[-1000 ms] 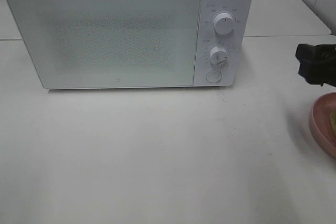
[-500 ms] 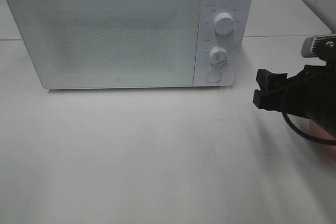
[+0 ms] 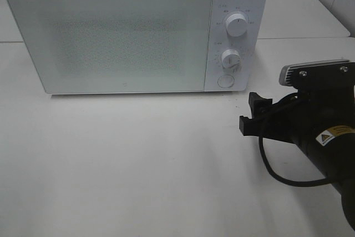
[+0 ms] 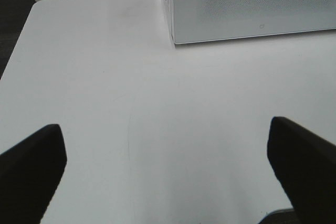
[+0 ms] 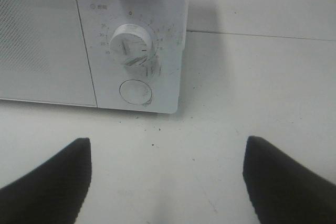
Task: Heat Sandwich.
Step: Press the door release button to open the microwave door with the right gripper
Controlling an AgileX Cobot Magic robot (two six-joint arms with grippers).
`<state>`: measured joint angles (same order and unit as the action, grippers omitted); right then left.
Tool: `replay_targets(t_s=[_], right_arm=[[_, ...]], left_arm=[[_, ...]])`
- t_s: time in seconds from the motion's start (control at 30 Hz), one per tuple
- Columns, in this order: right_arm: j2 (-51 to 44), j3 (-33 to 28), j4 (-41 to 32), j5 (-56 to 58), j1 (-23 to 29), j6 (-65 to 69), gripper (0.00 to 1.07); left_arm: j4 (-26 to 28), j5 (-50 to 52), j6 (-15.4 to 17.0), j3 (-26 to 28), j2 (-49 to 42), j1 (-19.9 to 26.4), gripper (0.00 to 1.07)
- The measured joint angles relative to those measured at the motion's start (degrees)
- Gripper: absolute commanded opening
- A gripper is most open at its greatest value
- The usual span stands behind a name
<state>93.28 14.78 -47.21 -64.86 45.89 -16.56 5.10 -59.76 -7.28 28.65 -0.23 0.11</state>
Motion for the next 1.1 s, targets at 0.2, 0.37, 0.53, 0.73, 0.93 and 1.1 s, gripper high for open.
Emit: replay_targets(t_s=[0.2, 0.37, 0.53, 0.73, 0.93, 1.1], right_arm=[[1.60, 0.92, -0.46, 0.00, 0.34, 0.00, 0.76], [1.60, 0.92, -0.46, 0.00, 0.34, 0.34, 0.76], [1.60, 0.92, -0.46, 0.06, 0.34, 7.73, 0.76], [1.60, 0.92, -0.46, 0.86, 0.34, 24.69, 0.76], [1.60, 0.92, -0.46, 2.29, 0.34, 41.42, 0.76], [1.60, 0.92, -0.46, 4.93, 0.34, 59.07, 0.74]], left_arm=[[0.00, 0.00, 0.00, 0.00, 0.00, 0.00, 1.01], [0.00, 0.00, 0.00, 0.00, 0.00, 0.00, 1.01], [0.00, 0.00, 0.00, 0.00, 0.00, 0.00, 1.01], [0.00, 0.00, 0.00, 0.00, 0.00, 0.00, 1.01], [0.00, 0.00, 0.00, 0.00, 0.00, 0.00, 1.01], [0.00, 0.00, 0.00, 0.00, 0.00, 0.00, 1.01]])
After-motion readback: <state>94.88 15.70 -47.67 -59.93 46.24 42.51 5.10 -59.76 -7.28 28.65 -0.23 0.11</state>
